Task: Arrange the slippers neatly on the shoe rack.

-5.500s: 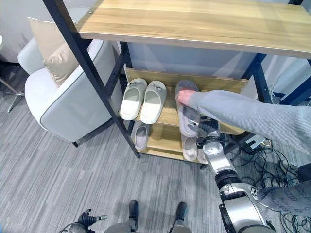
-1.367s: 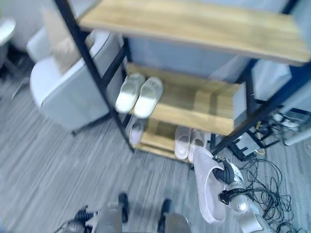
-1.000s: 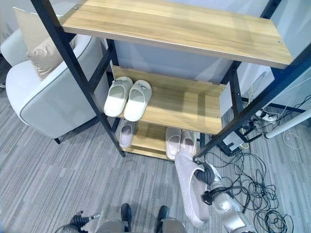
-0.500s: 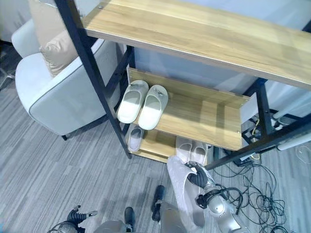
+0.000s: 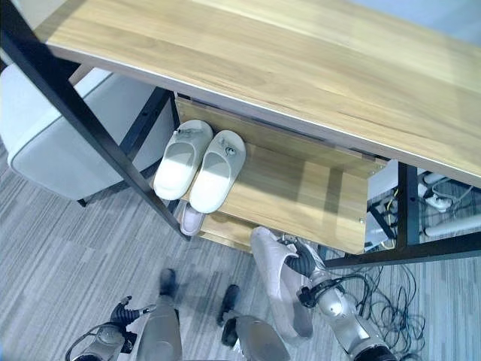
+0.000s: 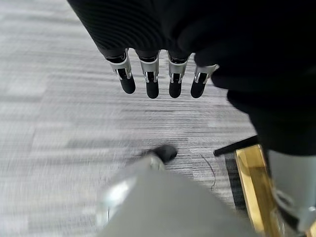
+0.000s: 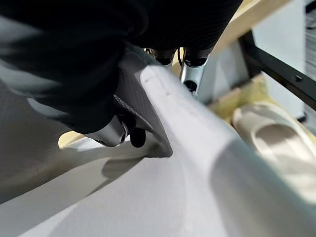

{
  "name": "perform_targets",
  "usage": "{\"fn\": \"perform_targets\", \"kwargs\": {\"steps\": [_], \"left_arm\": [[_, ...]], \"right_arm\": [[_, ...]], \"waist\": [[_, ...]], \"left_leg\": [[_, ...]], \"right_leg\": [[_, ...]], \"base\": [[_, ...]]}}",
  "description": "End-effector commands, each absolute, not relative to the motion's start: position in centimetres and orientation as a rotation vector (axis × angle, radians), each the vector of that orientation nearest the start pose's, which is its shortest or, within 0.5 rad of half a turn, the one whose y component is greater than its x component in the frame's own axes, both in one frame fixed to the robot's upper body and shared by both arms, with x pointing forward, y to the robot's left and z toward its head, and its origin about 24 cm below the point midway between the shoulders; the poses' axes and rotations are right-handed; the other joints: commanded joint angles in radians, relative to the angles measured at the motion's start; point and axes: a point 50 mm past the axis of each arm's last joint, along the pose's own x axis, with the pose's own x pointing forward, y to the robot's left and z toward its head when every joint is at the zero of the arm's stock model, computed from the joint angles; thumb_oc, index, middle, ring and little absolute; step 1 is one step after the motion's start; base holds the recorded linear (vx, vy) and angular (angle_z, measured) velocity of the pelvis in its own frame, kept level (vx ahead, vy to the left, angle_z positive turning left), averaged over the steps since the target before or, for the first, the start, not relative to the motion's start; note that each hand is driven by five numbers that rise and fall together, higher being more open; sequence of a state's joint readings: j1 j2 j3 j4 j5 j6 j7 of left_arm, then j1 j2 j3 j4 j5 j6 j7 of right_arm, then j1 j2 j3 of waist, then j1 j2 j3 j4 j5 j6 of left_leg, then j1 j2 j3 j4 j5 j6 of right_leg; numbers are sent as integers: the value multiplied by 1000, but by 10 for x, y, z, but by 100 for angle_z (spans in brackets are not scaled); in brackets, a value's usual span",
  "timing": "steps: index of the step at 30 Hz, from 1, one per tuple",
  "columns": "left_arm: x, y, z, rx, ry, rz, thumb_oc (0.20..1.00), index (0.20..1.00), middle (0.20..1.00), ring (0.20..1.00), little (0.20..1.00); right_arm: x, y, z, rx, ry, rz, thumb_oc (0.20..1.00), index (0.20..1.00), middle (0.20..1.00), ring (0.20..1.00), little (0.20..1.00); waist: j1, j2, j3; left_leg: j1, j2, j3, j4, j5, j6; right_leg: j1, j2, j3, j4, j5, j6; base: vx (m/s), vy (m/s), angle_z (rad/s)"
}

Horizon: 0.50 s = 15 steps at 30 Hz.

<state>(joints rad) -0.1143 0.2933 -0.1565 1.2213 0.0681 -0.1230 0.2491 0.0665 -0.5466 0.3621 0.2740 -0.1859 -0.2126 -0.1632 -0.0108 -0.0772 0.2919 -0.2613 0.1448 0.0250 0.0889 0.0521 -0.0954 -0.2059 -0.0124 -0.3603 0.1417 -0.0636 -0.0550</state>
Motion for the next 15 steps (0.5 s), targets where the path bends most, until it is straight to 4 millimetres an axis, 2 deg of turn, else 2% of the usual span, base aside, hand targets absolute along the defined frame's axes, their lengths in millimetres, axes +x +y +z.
{"fn": "perform_targets", "kwargs": {"steps": [1, 5, 10, 12, 15], "left_arm": [[134, 270, -135, 607, 969, 221, 1000, 1000, 1000, 1000, 1000], [141, 265, -134, 649, 940, 189, 1000, 1000, 1000, 1000, 1000], [157, 258, -128, 673, 869, 163, 1000, 1000, 1000, 1000, 1000], [174, 257, -118, 637, 791, 192, 1000, 1000, 1000, 1000, 1000], [186, 252, -109, 562, 697, 225, 1000, 1000, 1000, 1000, 1000]], "right_arm": [[225, -192, 2, -653, 21, 244, 200, 200, 200, 200, 200], [233, -188, 1, -719, 9, 251, 200, 200, 200, 200, 200], [229, -188, 1, -728, 4, 267, 200, 200, 200, 200, 200], [231, -185, 0, -761, -3, 290, 200, 200, 200, 200, 200], [234, -187, 2, -792, -14, 283, 200, 200, 200, 200, 200]], "waist": [[46, -34, -46], [41, -38, -12], [14, -23, 5], [5, -11, 20], [9, -1, 28]], "left_leg": [[-23, 7, 16, 38, -45, 19], [-77, -20, 41, 123, -93, 41], [-140, -27, 43, 218, -132, 49], [-205, -25, 39, 319, -164, 51], [-296, -17, 22, 431, -196, 59]], "right_leg": [[20, -155, 75, 85, -41, 153], [-32, -175, 103, 120, -38, 157], [-98, -194, 119, 209, -64, 150], [-161, -205, 128, 304, -97, 143], [-247, -218, 132, 430, -149, 127]], "base": [[-29, 76, -7], [-80, 77, -8], [-57, 36, -6], [-79, 5, -3], [-35, -52, 3]]}}
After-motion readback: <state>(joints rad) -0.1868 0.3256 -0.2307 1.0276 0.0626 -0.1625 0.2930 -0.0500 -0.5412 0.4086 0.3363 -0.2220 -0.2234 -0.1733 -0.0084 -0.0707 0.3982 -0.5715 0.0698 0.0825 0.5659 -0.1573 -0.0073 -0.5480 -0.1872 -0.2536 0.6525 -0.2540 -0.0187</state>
